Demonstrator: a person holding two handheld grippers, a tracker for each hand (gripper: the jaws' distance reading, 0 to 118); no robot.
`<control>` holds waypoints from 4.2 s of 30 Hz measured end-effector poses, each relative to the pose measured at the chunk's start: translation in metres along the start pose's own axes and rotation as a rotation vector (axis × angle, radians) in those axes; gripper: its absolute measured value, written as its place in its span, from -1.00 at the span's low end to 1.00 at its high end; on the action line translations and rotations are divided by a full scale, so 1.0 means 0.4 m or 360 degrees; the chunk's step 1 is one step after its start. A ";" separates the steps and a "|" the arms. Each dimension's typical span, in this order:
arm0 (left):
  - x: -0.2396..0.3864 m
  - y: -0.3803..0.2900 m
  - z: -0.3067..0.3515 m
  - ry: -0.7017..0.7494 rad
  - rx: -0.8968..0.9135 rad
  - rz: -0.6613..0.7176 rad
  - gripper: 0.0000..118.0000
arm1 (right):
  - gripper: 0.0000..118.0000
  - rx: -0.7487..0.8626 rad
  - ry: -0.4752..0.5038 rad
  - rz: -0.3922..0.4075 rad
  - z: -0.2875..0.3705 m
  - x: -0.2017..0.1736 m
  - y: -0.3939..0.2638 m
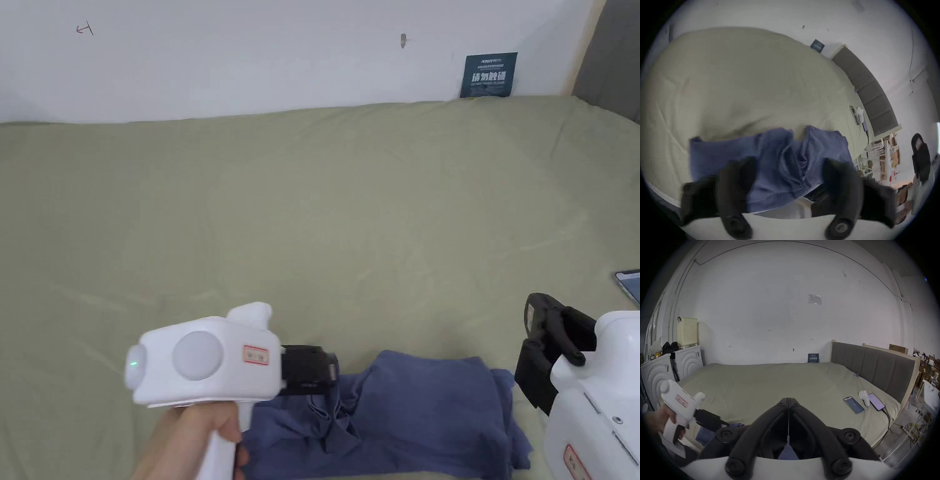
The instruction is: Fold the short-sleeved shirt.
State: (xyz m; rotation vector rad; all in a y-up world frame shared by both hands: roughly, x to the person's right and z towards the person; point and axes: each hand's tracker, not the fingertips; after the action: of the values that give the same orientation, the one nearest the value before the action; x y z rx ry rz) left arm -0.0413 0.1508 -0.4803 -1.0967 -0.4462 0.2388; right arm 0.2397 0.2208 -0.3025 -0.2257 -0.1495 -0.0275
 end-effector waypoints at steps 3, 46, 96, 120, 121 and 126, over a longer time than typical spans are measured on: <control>-0.080 -0.008 0.028 0.0019 0.0058 0.0081 -1.00 | -0.95 -0.0016 0.0039 -0.0002 -0.012 -0.018 -0.004; -0.468 -0.099 -0.169 -0.0754 -0.0191 0.0766 -0.76 | -0.95 -0.0132 0.0118 0.0096 -0.074 -0.109 -0.008; 0.094 -0.007 -0.014 -0.0254 -0.0087 -0.0006 0.02 | -0.95 -0.0051 0.0043 -0.0066 -0.006 0.021 0.015; -0.104 -0.065 0.021 -0.0532 -0.0095 0.0126 -1.00 | -0.95 -0.0855 0.0993 -0.0632 -0.237 -0.043 -0.134; -0.137 -0.061 0.043 -0.0517 -0.0068 0.0146 -1.00 | -0.95 -0.0979 0.1104 -0.0720 -0.279 -0.055 -0.166; -0.286 -0.050 0.067 -0.0381 -0.0030 0.0271 -1.00 | -0.95 -0.1386 0.1581 -0.1167 -0.456 -0.101 -0.364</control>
State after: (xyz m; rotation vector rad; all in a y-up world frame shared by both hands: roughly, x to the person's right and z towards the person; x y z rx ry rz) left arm -0.1555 0.1175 -0.4786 -1.1306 -0.5694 0.5202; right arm 0.2199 0.0383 -0.4521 -0.9833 0.8006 -0.9332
